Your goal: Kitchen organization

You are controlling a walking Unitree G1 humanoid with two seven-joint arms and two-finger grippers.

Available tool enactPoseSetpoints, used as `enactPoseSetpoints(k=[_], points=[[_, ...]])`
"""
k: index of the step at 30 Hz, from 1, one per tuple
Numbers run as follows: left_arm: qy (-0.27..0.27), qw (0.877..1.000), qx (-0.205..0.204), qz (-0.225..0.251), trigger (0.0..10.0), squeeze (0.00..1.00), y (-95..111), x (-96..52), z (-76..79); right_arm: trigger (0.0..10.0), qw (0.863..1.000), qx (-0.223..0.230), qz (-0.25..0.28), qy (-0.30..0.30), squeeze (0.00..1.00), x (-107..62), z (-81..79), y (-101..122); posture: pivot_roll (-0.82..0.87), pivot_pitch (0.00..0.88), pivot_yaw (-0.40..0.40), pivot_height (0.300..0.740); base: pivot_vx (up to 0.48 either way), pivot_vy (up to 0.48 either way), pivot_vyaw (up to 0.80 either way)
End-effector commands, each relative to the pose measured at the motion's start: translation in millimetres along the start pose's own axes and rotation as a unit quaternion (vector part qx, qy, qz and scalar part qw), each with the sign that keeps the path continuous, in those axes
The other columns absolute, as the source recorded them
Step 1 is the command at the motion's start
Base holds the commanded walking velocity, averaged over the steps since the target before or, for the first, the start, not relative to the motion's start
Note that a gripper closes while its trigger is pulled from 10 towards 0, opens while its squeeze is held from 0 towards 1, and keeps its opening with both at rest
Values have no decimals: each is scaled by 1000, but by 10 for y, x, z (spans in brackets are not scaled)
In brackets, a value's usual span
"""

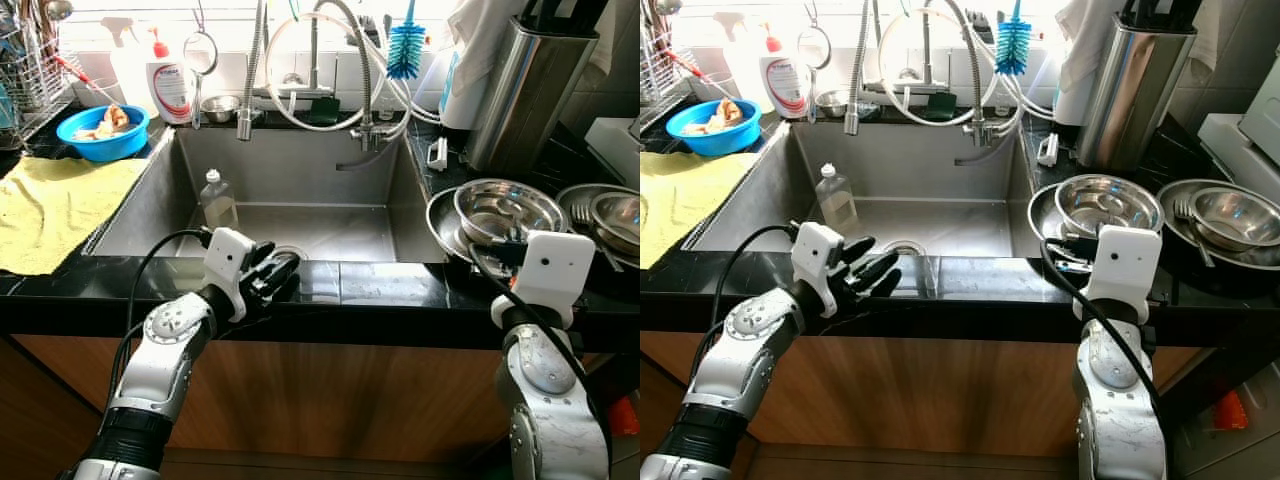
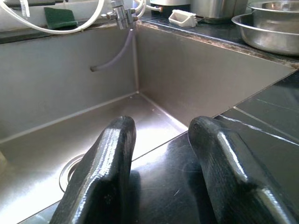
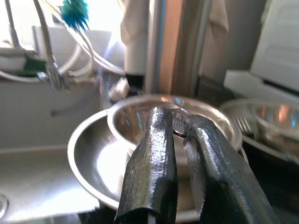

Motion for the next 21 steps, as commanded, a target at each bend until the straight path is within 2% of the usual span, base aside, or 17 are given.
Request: enactPoseSetpoints(k=[1,5,12,16,17,18,19,20,21], points=[[-2,1000,8,-6,10000,0,-29,-6,19,0,999,0,43,0,0,-8,4,216,-138,0,-3,740,0,0,0],[0,1000,8,-5,10000,0,-32,-8,15,0,996,4,85,20,0,-15,-81,430,-137,0,-5,740,0,0,0],[3,1000,7,-2,10000,0,-29,-5,11,0,989,2,135,53,0,-3,-193,643,-137,0,-9,740,0,0,0],[6,1000,7,-1,10000,0,-30,-5,4,0,987,0,149,67,0,16,-229,704,-138,0,-10,740,0,0,0],[10,1000,8,0,10000,0,-36,-5,-9,431,984,6,150,92,0,42,-301,707,-140,0,-11,740,0,0,0],[11,1000,9,0,10000,0,-37,-5,-12,431,984,8,150,99,0,47,-320,705,-140,0,-11,740,0,0,0],[11,1000,8,1,10000,0,-34,-2,-10,8235,981,6,151,119,0,63,-381,701,-139,0,-11,740,0,0,0],[11,1000,8,1,10000,0,-31,0,-9,10000,979,10,150,138,0,68,-437,694,-139,0,-11,740,0,0,0],[11,1000,8,2,10000,0,-32,2,-9,10000,977,13,150,152,0,71,-476,687,-138,0,-13,740,0,0,0]])
Point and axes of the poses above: a point about 5 cm out from each wrist's last joint towards the gripper, its own x axis pointing out of the wrist towards the gripper, its own y axis along the axis of the wrist's last joint, z = x × y, the point moved 5 cm from there along x, pointing out of the wrist towards the gripper, and after that the axes turned 15 degrees about -x, right-handed, at the moved point
